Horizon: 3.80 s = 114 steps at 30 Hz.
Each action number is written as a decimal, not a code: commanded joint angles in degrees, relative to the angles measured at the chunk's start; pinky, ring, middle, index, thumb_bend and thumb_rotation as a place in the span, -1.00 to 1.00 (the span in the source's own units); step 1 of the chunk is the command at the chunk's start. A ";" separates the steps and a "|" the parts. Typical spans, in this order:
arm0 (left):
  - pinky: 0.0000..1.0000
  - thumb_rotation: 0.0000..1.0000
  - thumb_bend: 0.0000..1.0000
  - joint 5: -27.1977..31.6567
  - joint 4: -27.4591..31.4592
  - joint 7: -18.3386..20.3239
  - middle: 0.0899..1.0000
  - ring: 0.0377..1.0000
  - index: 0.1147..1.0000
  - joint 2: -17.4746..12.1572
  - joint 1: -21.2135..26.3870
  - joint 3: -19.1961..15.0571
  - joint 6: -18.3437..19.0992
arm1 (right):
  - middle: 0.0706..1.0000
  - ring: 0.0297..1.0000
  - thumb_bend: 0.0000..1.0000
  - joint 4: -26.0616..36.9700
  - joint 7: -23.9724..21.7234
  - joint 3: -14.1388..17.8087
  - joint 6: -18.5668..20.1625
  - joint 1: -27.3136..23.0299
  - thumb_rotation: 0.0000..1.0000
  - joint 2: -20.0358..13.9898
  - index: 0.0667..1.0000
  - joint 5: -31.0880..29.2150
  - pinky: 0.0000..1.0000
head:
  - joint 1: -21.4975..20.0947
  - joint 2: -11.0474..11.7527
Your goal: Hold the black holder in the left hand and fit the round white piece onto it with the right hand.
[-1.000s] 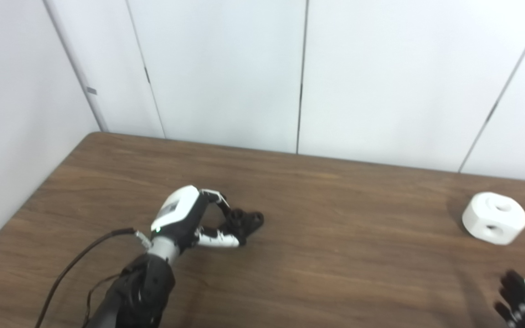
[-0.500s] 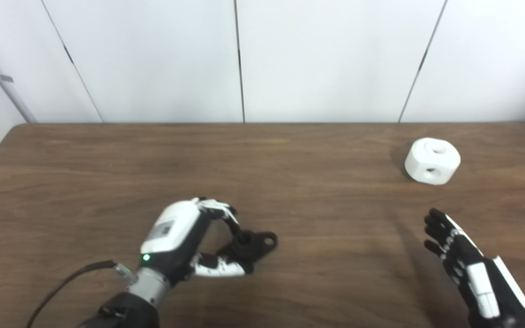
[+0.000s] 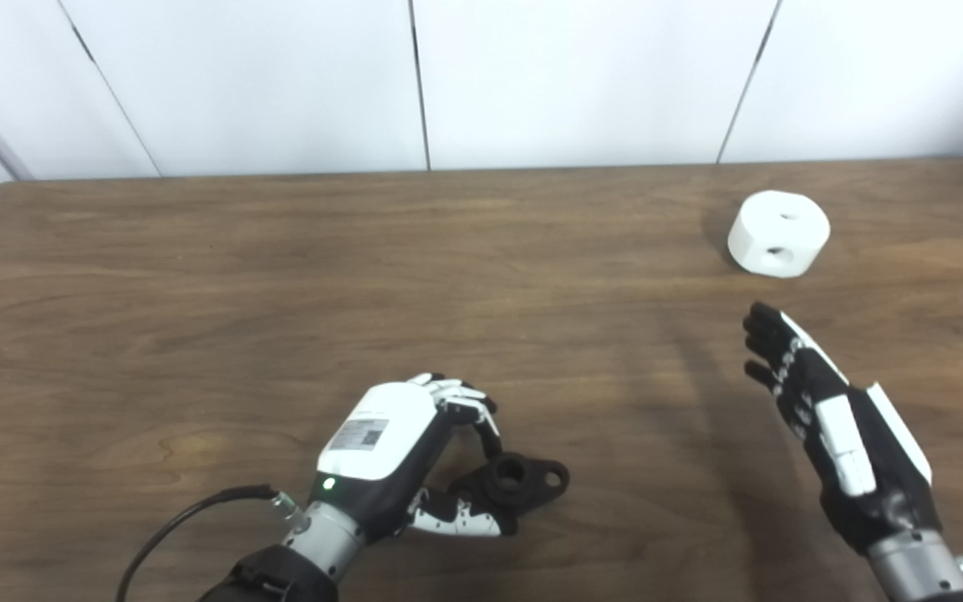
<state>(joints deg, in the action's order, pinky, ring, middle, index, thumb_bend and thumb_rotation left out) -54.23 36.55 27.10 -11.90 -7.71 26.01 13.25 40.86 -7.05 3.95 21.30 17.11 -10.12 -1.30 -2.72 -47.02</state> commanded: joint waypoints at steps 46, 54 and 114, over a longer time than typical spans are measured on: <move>0.79 -0.89 0.04 -3.98 -12.78 -8.59 0.53 0.72 -0.16 -0.30 -4.54 -1.16 -13.36 | 0.88 0.97 0.26 5.57 1.81 7.11 5.58 -11.97 0.76 -2.28 0.86 6.43 0.99 | -9.63 4.24; 0.80 -0.89 0.04 -3.29 -14.03 -9.62 0.53 0.72 -0.16 -1.45 -5.08 -1.33 -14.49 | 0.94 0.96 0.25 1.16 1.02 6.74 5.32 -16.81 0.43 -5.85 0.90 9.59 0.81 | -13.72 8.19; 0.75 -0.90 0.04 -0.88 -12.48 -8.96 0.51 0.70 -0.16 -2.83 -6.25 -1.98 -14.29 | 0.97 1.00 0.70 -43.51 -17.76 -11.70 3.42 -48.69 -0.28 -28.00 0.82 42.78 0.91 | -19.24 11.04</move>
<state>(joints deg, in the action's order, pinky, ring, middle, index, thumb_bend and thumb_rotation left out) -53.86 24.65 14.85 -13.73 -11.93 24.05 -3.38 -2.92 -26.88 -8.41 25.91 -29.04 -36.73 41.41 -21.89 -35.95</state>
